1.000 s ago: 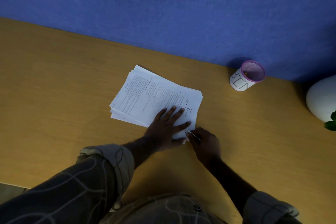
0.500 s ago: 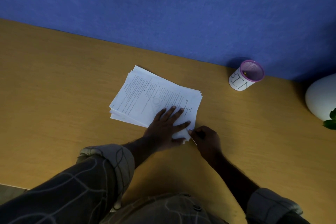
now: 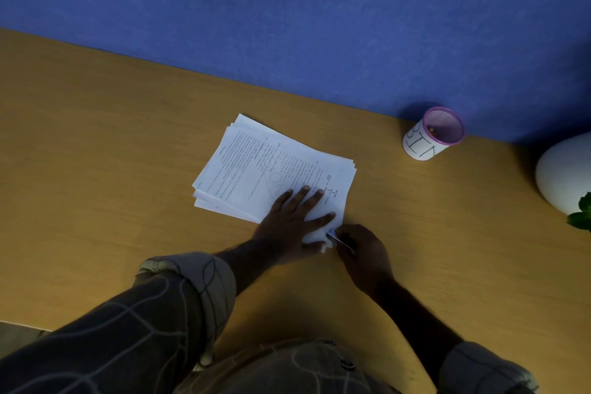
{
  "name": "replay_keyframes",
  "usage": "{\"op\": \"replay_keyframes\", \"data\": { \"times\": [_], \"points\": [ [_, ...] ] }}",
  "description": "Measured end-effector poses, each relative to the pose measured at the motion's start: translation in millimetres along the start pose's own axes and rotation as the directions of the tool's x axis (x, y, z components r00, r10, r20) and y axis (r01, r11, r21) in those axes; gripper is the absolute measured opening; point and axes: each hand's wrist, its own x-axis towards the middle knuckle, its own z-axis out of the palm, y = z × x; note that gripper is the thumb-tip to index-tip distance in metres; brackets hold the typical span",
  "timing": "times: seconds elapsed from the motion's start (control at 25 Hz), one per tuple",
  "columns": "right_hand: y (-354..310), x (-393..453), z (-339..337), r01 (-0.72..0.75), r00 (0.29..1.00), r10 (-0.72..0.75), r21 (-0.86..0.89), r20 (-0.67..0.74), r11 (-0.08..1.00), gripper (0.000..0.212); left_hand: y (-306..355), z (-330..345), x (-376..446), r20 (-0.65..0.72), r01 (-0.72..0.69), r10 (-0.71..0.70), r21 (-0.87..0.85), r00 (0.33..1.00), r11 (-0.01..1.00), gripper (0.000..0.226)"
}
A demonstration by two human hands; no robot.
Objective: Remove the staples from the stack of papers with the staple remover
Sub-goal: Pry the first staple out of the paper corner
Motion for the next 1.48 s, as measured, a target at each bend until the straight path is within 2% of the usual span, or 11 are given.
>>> {"op": "replay_keyframes", "data": {
  "times": [0.16,0.36,1.0,1.2,1.48],
  "points": [
    [4,7,-3,0.120,0.993,-0.115,-0.141,0.040,0.983,0.022,0,0,-1,-0.011,-0.012,0.012,-0.003,1.000,1.000,0.069],
    [6,9,-7,0.215,0.976,-0.206,-0.152,0.073,0.965,0.025,0,0,-1,-0.013,-0.020,0.019,-0.010,1.000,1.000,0.061],
    [5,4,-14,0.440,0.898,-0.426,-0.197,0.108,0.876,0.023,1,-6,0,0.001,-0.016,0.016,-0.009,1.000,1.000,0.063],
    [6,3,-8,0.232,0.972,-0.230,-0.035,0.052,0.972,0.027,2,-7,0,-0.006,-0.012,0.012,-0.018,1.000,1.000,0.062],
    [1,5,-9,0.123,0.992,-0.116,-0.147,0.059,0.981,0.023,3,-7,0,-0.019,0.000,0.000,-0.020,1.000,1.000,0.065]
  ]
}}
